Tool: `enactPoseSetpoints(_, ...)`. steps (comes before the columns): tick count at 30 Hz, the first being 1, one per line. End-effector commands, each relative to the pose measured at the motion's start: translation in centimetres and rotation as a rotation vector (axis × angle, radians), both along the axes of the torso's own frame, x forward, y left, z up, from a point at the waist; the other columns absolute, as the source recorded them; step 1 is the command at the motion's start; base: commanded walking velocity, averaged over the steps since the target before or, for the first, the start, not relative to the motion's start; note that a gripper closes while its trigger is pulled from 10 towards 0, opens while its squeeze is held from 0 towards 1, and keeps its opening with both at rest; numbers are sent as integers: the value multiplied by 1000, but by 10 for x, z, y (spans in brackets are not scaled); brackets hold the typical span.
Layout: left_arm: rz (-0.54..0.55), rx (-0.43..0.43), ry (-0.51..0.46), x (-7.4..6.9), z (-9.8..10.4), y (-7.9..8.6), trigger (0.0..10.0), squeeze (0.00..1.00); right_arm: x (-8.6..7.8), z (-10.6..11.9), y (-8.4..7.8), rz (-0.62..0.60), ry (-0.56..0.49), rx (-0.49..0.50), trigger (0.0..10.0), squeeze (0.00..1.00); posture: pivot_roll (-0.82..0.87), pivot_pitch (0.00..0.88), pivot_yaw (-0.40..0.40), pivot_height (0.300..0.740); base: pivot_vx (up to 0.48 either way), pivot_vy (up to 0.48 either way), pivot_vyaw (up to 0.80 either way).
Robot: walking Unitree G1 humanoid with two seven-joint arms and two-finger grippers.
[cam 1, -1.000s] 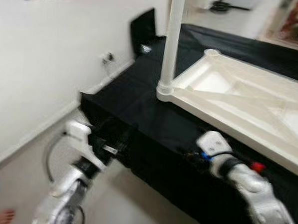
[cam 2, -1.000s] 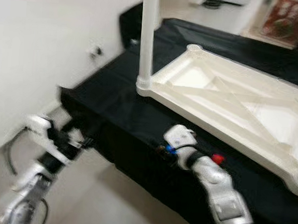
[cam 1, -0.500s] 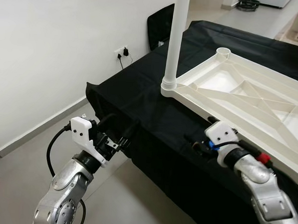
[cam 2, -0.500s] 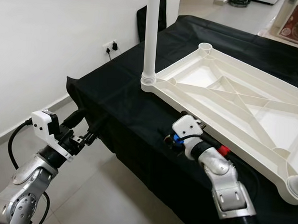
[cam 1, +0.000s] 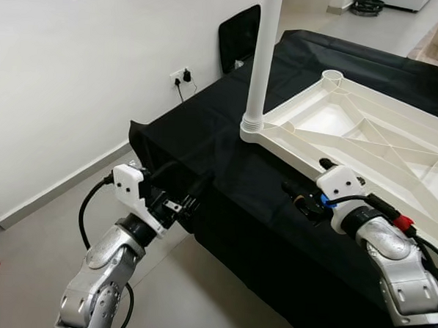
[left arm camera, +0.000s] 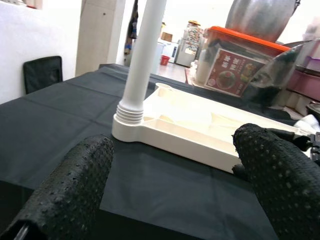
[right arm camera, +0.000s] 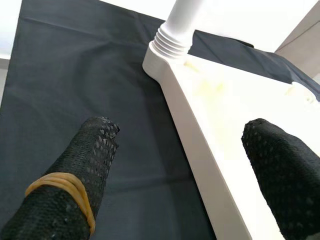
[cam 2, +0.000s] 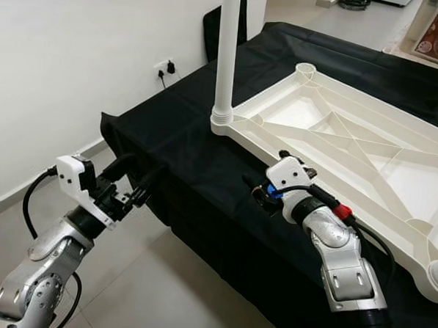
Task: Building children table
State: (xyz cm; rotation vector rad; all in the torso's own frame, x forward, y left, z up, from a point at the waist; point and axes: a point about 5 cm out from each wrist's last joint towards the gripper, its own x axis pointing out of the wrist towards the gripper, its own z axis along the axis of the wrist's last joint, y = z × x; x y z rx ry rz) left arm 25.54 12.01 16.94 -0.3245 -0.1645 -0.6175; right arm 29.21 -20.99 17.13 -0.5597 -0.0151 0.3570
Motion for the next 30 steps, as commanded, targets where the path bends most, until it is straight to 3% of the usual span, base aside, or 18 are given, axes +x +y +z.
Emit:
enactPoseSetpoints(1, -5, 7, 12, -1, -4, 0, 10000, 0, -3, -1, 0, -6, 2, 0, 10000, 0, -101, 109, 20, 740, 0, 0, 0)
enactPoseSetpoints(19, -38, 9, 5, 1, -3, -4, 10000, 0, -7, -9, -4, -25, 23, -31, 10000, 0, -120, 110, 39, 740, 0, 0, 0)
enactPoseSetpoints(30, -52, 14, 6, 3, -3, -5, 10000, 0, -10, -16, 10, 13, 46, -16, 10000, 0, -118, 110, 51, 740, 0, 0, 0)
